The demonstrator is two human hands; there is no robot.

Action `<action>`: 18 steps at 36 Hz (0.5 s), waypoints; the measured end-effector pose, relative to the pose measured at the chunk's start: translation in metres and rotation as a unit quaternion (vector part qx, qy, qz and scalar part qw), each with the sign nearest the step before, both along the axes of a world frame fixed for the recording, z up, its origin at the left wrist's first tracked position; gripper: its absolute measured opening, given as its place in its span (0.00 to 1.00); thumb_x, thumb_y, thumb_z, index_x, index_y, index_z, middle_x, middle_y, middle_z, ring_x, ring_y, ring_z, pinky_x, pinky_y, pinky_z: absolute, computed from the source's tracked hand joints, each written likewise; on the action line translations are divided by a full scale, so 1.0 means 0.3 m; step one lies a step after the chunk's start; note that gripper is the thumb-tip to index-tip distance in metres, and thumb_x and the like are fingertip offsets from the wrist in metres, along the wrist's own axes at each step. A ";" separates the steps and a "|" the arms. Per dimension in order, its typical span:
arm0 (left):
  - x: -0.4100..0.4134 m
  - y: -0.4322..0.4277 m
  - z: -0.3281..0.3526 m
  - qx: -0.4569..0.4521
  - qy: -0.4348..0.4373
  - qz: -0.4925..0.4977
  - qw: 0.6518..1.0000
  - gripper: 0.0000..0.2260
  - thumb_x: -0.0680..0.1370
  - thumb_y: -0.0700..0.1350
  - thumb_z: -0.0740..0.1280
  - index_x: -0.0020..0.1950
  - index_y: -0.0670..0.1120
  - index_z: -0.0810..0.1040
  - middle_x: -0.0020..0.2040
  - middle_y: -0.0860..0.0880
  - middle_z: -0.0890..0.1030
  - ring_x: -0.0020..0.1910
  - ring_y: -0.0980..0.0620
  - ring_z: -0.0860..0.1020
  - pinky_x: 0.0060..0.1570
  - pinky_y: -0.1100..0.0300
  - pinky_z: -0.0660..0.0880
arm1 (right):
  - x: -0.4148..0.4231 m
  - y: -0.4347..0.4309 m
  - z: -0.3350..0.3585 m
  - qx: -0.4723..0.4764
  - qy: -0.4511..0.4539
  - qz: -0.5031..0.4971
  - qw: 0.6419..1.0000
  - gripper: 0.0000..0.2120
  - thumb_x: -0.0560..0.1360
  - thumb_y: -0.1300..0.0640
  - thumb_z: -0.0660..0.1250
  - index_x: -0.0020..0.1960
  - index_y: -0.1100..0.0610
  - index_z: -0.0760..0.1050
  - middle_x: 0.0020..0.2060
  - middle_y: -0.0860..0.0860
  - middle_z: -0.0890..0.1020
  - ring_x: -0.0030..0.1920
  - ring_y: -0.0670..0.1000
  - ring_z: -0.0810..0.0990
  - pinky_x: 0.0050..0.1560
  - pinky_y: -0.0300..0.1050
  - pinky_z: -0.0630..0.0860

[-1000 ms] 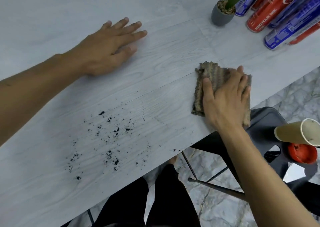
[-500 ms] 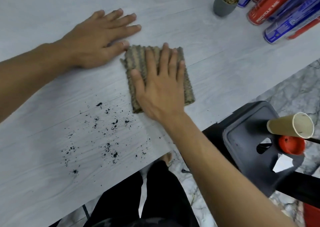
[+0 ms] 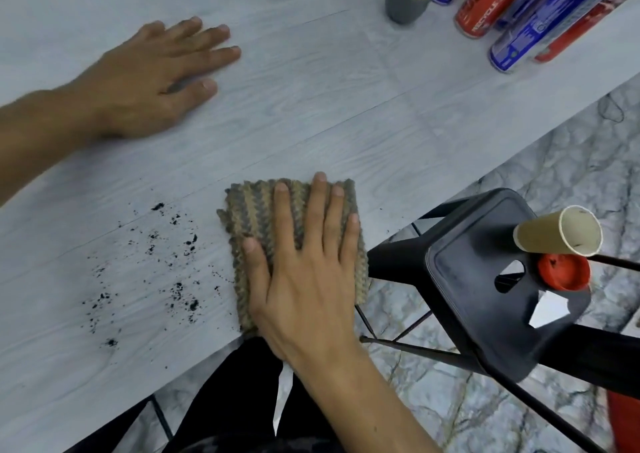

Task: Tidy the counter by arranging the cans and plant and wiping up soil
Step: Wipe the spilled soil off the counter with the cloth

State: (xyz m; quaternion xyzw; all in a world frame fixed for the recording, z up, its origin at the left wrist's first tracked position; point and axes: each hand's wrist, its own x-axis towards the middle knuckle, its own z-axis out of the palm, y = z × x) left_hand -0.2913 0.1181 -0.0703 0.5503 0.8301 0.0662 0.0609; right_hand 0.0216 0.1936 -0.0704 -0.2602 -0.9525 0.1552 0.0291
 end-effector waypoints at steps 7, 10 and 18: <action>0.015 0.005 0.014 -0.002 -0.016 0.006 1.000 0.26 0.85 0.64 0.45 0.84 0.64 0.49 0.85 0.60 0.48 0.84 0.57 0.43 0.81 0.48 0.43 | 0.043 0.052 0.004 -0.024 -0.013 -0.105 0.994 0.32 0.85 0.38 0.46 0.85 0.51 0.47 0.82 0.62 0.37 0.82 0.61 0.32 0.81 0.64 0.39; 0.031 0.006 0.023 0.001 -0.025 0.007 1.000 0.26 0.85 0.62 0.45 0.84 0.61 0.51 0.85 0.57 0.49 0.84 0.55 0.44 0.81 0.49 0.42 | 0.045 0.091 0.010 -0.045 -0.009 -0.137 0.990 0.32 0.85 0.36 0.46 0.85 0.46 0.45 0.81 0.62 0.33 0.80 0.61 0.28 0.81 0.62 0.36; 0.059 -0.040 0.046 0.015 -0.056 0.030 0.998 0.24 0.87 0.58 0.49 0.84 0.61 0.51 0.85 0.57 0.48 0.84 0.55 0.43 0.81 0.50 0.41 | -0.004 0.153 0.015 -0.046 -0.011 -0.179 0.983 0.31 0.85 0.35 0.45 0.84 0.43 0.46 0.83 0.60 0.38 0.82 0.60 0.31 0.80 0.62 0.35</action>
